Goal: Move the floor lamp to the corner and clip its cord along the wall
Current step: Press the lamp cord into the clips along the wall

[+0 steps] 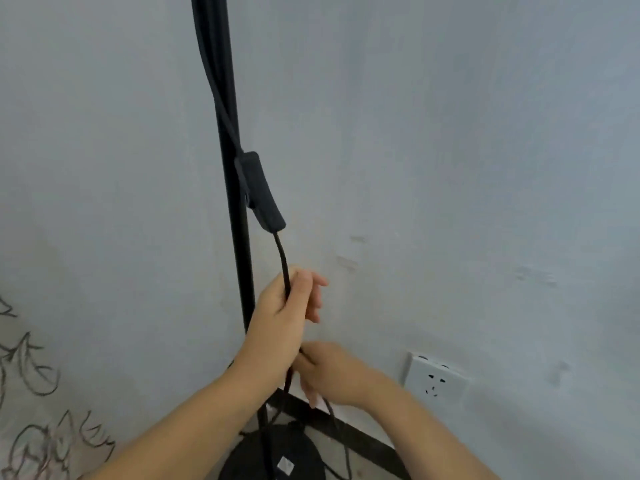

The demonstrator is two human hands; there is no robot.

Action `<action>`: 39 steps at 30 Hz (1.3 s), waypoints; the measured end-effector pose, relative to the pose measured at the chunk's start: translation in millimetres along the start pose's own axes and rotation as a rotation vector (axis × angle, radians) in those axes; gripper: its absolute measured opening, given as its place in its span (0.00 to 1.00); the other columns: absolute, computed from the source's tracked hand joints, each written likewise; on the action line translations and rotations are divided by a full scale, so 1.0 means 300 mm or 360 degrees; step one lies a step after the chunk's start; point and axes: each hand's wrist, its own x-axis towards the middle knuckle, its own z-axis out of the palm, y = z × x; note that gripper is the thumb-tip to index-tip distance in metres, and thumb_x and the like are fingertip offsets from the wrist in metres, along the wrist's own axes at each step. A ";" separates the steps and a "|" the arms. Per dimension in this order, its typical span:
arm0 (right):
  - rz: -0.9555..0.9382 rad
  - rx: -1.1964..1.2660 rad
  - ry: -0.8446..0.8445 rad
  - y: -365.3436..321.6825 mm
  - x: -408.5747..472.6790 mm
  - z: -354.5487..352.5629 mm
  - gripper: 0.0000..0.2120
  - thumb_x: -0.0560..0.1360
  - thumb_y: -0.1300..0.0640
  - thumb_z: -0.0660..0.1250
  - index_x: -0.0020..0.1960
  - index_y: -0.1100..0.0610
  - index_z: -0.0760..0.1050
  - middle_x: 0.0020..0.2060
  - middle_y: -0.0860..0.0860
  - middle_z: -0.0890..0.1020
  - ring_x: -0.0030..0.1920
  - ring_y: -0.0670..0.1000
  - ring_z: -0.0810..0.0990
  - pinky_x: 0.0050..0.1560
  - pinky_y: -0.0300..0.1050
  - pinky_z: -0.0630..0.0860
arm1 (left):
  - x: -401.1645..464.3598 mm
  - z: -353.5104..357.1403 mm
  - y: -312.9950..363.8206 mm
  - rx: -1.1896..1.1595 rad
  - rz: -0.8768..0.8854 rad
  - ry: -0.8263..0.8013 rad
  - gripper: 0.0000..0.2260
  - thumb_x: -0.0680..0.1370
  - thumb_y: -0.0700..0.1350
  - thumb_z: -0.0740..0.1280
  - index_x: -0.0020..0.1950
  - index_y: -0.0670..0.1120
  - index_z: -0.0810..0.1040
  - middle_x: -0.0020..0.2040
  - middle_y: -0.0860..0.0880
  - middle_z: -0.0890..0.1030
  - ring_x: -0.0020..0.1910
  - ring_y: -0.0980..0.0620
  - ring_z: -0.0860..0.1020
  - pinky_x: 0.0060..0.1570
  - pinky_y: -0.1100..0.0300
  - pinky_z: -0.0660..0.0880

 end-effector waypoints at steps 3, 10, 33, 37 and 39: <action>0.0345 0.0245 -0.0401 0.081 -0.048 -0.135 0.11 0.81 0.56 0.54 0.48 0.61 0.72 0.29 0.53 0.75 0.29 0.50 0.78 0.41 0.45 0.79 | 0.041 0.015 -0.064 0.0009 -0.0401 0.0067 0.16 0.82 0.47 0.55 0.42 0.48 0.80 0.39 0.49 0.77 0.42 0.51 0.76 0.48 0.56 0.76; -0.0007 0.1044 -0.0045 0.142 -0.109 -0.303 0.14 0.74 0.52 0.68 0.59 0.51 0.76 0.38 0.50 0.82 0.36 0.48 0.82 0.29 0.38 0.76 | 0.144 0.075 -0.127 0.0135 -0.0353 0.0215 0.16 0.80 0.55 0.56 0.37 0.48 0.73 0.32 0.52 0.68 0.31 0.54 0.68 0.36 0.60 0.68; 0.0385 0.0202 0.1470 0.126 -0.129 -0.375 0.17 0.76 0.52 0.61 0.31 0.54 0.78 0.13 0.46 0.69 0.17 0.48 0.68 0.26 0.40 0.66 | 0.306 0.172 -0.272 -0.0729 -0.0791 0.0108 0.18 0.75 0.55 0.68 0.32 0.44 0.76 0.20 0.52 0.71 0.17 0.55 0.68 0.19 0.67 0.63; 0.0674 0.0124 0.1052 0.171 -0.205 -0.394 0.20 0.78 0.52 0.59 0.32 0.59 0.78 0.13 0.49 0.72 0.13 0.46 0.67 0.22 0.36 0.67 | 0.291 0.186 -0.275 -0.0459 -0.0622 0.0129 0.20 0.73 0.54 0.70 0.26 0.46 0.71 0.20 0.52 0.72 0.17 0.53 0.69 0.18 0.66 0.64; 0.0736 0.0117 0.0861 0.189 -0.213 -0.367 0.22 0.79 0.51 0.57 0.32 0.60 0.78 0.14 0.49 0.72 0.13 0.46 0.67 0.19 0.32 0.65 | 0.292 0.191 -0.275 -0.0374 -0.0560 0.0168 0.20 0.73 0.54 0.70 0.26 0.45 0.71 0.19 0.53 0.72 0.16 0.53 0.69 0.17 0.67 0.64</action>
